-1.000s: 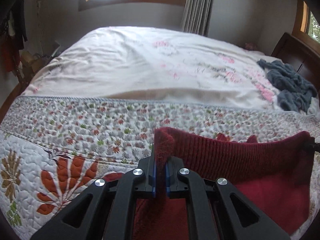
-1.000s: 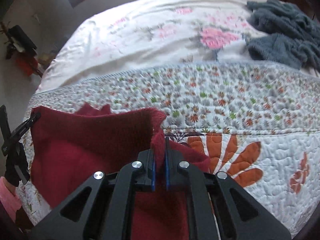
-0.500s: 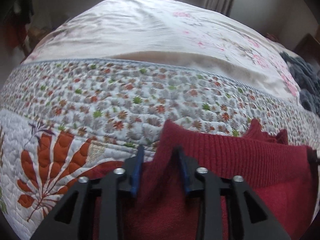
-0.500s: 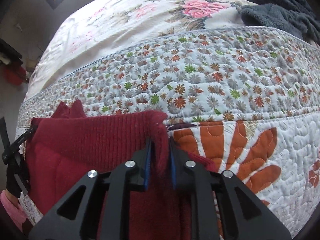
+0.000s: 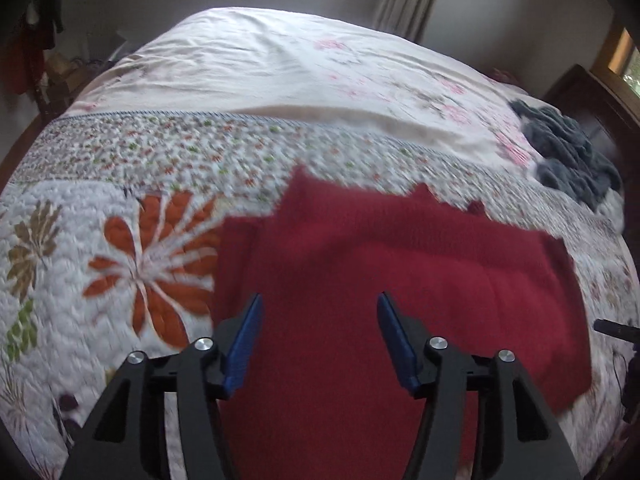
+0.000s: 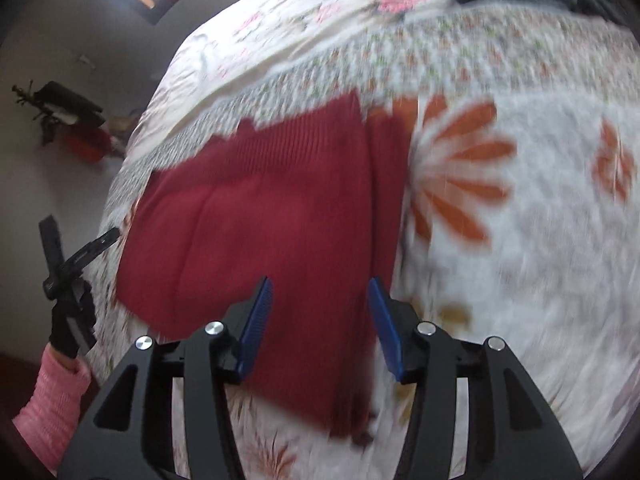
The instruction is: Fold small clothes
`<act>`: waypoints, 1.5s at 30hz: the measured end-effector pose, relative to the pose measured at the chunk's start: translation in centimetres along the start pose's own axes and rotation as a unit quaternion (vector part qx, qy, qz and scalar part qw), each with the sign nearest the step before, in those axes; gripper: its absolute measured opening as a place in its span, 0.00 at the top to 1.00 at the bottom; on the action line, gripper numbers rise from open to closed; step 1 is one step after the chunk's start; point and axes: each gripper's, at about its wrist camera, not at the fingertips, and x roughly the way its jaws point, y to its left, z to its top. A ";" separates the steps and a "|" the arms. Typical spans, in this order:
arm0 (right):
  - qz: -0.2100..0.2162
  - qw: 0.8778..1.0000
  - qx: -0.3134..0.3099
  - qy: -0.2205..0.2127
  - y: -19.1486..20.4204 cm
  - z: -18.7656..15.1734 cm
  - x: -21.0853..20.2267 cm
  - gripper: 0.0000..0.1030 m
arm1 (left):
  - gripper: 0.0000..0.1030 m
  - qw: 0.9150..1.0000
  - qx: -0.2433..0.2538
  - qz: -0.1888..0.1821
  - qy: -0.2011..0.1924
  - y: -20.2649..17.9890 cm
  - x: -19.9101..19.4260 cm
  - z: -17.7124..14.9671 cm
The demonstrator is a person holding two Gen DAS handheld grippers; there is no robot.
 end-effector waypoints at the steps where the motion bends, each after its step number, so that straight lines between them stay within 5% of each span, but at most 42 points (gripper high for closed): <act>1: 0.002 1.000 0.001 0.005 -0.1 -1.1 0.1 0.52 | 0.42 1.000 0.006 -0.009 0.005 -0.6 -0.3 -1.2; 4: -0.006 1.000 -0.003 0.025 -0.1 -4.1 1.0 0.55 | 0.41 0.999 0.026 -0.013 0.015 -2.1 -0.3 -3.7; 6: 0.002 0.999 -0.008 0.039 0.1 -5.0 1.7 0.85 | 0.41 0.999 0.048 -0.001 0.022 -3.1 0.2 -5.1; 8: -0.007 0.999 -0.006 0.036 0.3 -5.1 1.5 0.92 | 0.41 0.998 0.059 0.004 0.029 -3.6 0.4 -6.0; 13: -0.008 1.000 0.003 0.007 0.4 -5.0 -0.8 0.94 | 0.41 0.997 0.060 0.014 0.046 -3.3 1.2 -7.2; 24: -0.026 0.998 0.038 0.040 -2.5 -6.6 2.7 0.94 | 0.40 0.995 0.076 0.015 0.056 -2.6 2.4 -8.6; 29: -0.012 0.999 0.039 0.034 -2.3 -6.0 1.3 0.87 | 0.41 0.996 0.072 0.019 0.056 -2.8 2.1 -8.1; 31: -0.003 0.999 0.038 0.019 -2.0 -5.3 0.1 0.77 | 0.41 0.996 0.070 0.015 0.049 -3.4 1.4 -7.6; 33: 0.007 0.999 0.040 -0.002 -1.9 -4.2 -1.1 0.55 | 0.41 0.997 0.062 -0.002 0.035 -4.1 0.5 -6.6; 38: 0.034 0.997 0.068 -0.017 -2.8 -1.1 -1.3 0.46 | 0.40 0.998 0.060 -0.011 0.020 -6.4 1.0 -4.2; 45: 0.048 0.993 0.105 0.005 -4.9 0.8 2.0 0.45 | 0.40 0.998 0.049 -0.010 0.036 -7.8 4.2 -2.6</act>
